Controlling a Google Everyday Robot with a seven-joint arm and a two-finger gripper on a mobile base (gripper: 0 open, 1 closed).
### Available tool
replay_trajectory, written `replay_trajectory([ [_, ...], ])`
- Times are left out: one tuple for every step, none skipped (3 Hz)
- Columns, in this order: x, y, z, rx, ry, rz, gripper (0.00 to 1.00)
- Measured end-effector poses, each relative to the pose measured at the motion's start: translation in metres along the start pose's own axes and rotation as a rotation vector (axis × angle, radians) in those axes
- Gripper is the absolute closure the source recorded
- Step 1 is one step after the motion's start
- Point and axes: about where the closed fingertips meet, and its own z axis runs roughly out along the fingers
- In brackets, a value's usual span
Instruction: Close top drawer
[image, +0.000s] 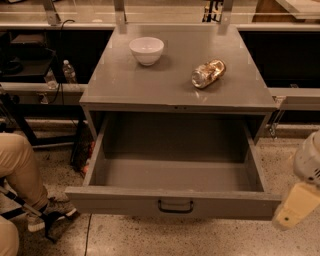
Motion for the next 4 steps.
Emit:
replay_trajectory([
  [0.004,0.023,0.063,-0.013,0.005,0.126,0.45],
  [0.006,0.031,0.097,-0.03,0.004,0.196,0.7],
  [0.004,0.025,0.124,-0.014,-0.028,0.257,0.98],
  [-0.005,0.013,0.137,0.019,-0.086,0.292,1.0],
])
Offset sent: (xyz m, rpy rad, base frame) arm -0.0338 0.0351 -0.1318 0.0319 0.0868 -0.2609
